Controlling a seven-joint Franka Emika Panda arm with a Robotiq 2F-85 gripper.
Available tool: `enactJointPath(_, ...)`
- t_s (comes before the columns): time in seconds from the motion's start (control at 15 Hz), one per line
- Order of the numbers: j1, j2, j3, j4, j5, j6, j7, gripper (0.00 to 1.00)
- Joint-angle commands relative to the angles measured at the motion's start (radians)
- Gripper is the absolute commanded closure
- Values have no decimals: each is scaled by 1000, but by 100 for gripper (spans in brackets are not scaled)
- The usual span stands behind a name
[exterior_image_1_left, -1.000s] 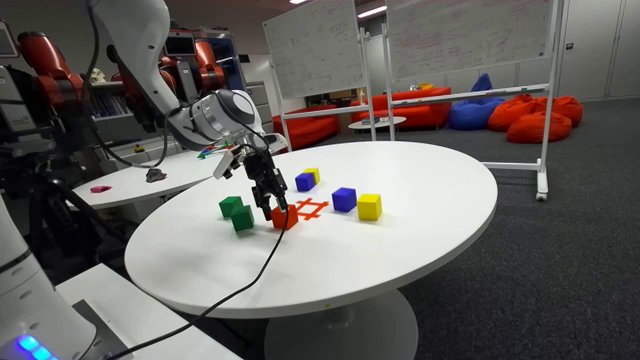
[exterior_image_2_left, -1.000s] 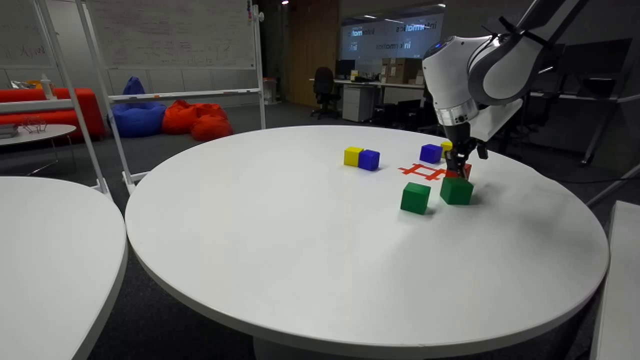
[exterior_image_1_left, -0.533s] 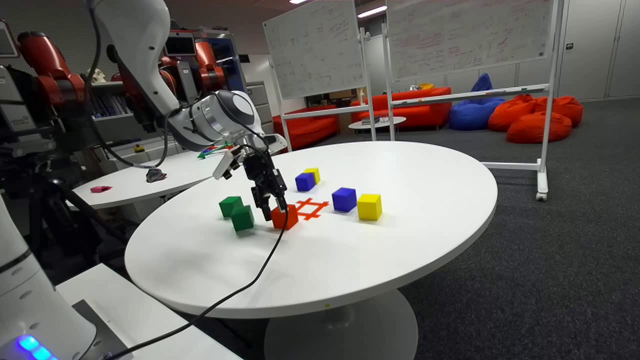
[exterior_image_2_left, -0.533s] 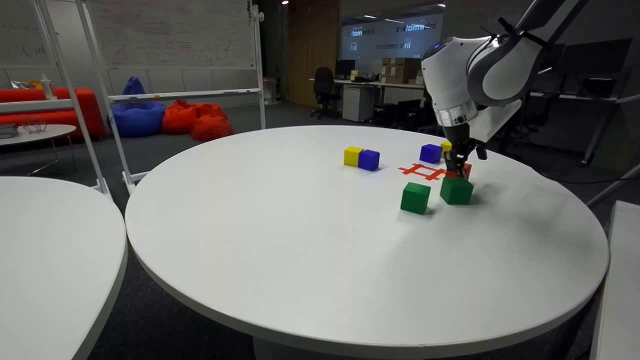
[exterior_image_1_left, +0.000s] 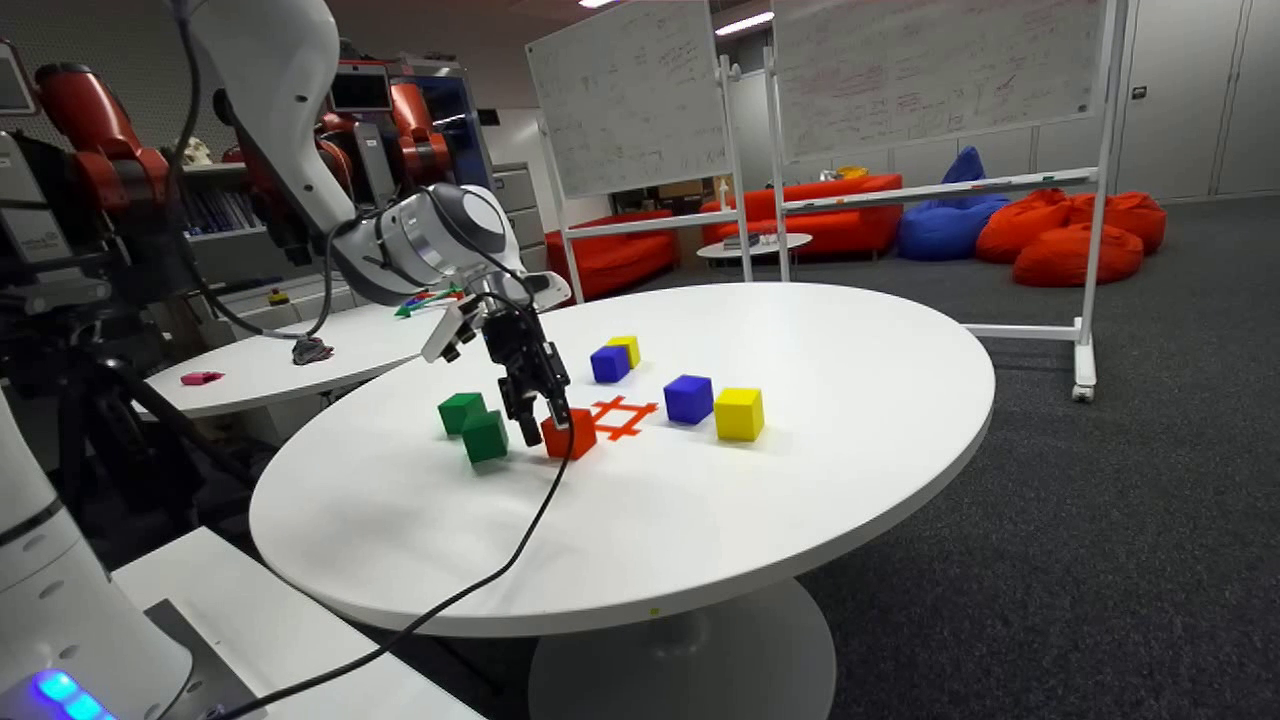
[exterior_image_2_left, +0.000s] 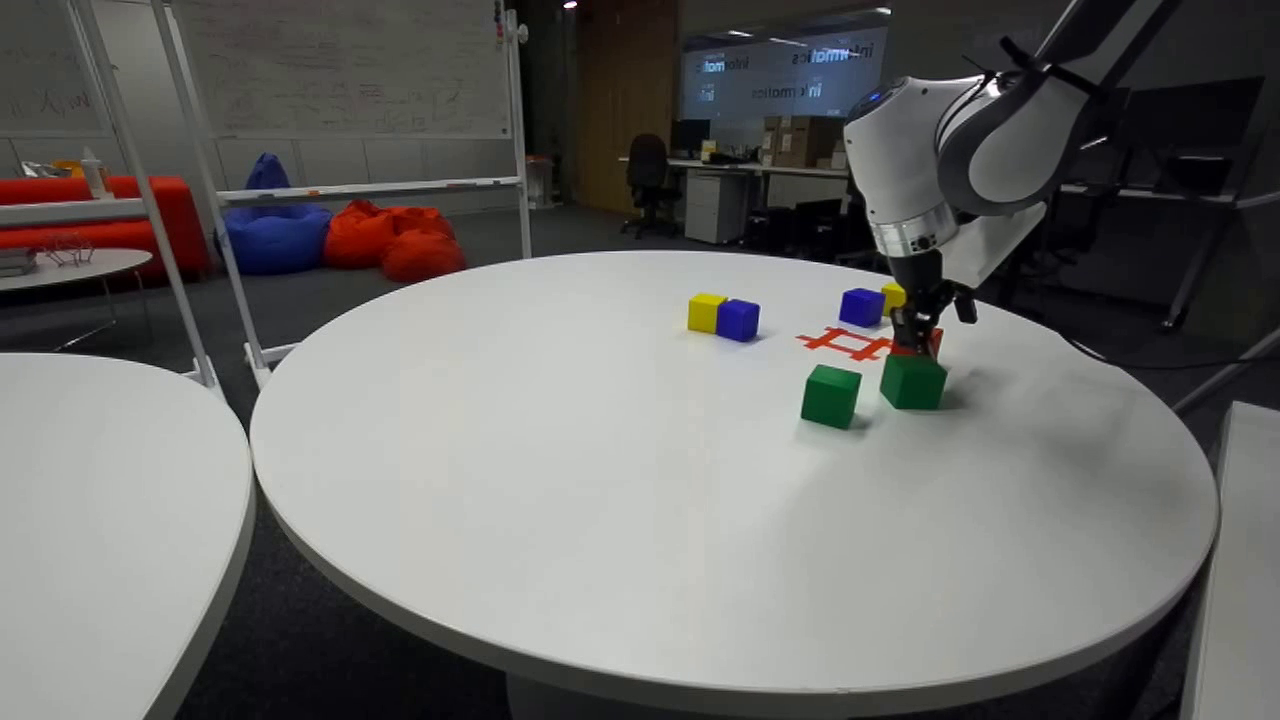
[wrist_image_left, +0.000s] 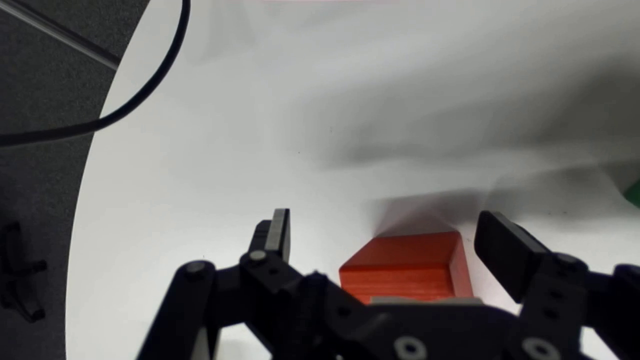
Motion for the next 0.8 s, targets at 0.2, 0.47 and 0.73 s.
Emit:
enactJointPath(0.2,-15,-22,-3,-53,-13,22,13,0)
enactJointPath(0.47,-14,-22,-1,-54,-9,14,14,0)
enactJointPath(0.73,-20,-23,-4,-55,-6,16,10,0)
